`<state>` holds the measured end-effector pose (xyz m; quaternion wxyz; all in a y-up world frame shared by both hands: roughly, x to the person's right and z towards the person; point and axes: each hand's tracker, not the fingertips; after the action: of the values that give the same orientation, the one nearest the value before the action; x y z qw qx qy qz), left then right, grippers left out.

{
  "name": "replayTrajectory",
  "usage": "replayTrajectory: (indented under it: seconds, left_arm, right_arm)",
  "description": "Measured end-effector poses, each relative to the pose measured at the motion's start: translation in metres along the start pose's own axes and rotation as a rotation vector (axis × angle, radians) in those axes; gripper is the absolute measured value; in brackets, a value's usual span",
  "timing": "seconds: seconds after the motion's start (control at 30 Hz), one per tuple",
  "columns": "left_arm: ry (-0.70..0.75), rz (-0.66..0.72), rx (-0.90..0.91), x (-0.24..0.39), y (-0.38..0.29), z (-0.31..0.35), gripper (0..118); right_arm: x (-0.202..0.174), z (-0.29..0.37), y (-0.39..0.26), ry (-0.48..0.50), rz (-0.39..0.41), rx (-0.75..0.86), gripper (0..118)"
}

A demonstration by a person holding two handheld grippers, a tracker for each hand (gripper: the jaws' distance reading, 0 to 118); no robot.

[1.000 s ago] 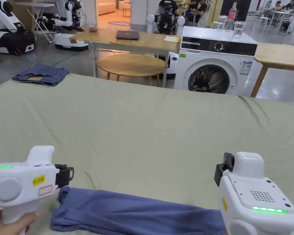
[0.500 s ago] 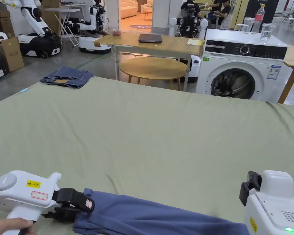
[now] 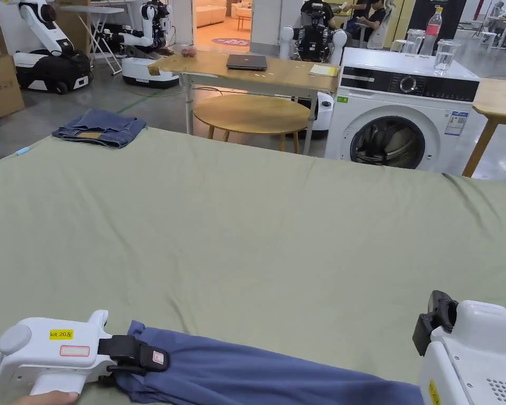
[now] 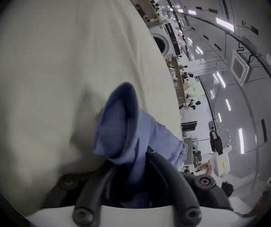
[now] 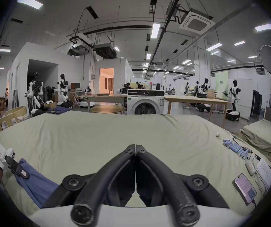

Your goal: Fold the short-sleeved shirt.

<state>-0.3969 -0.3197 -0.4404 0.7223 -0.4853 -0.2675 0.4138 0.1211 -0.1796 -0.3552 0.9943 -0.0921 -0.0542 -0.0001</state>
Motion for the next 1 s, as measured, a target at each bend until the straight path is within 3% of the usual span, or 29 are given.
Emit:
replayTrajectory:
  seconds: [0.2,0.53,0.73,1.0]
  left_arm:
    - [0.056,-0.066,0.039,0.065,-0.018,0.019,4]
    - [0.182,-0.172,0.119,0.084,0.016,0.08,4]
    - [0.469,-0.233,0.174,0.105,0.021,0.12,4]
    - [0.372,-0.225,0.139,0.153,-0.011,0.109,4]
  right_arm:
    - [-0.001,-0.002,0.003,0.005,0.025,0.016,0]
    - [-0.003,-0.009,0.009,0.026,0.023,0.02,0]
    - [-0.007,-0.011,0.009,0.059,0.01,0.014,0]
    - [-0.013,-0.014,0.005,0.081,0.013,-0.008,0]
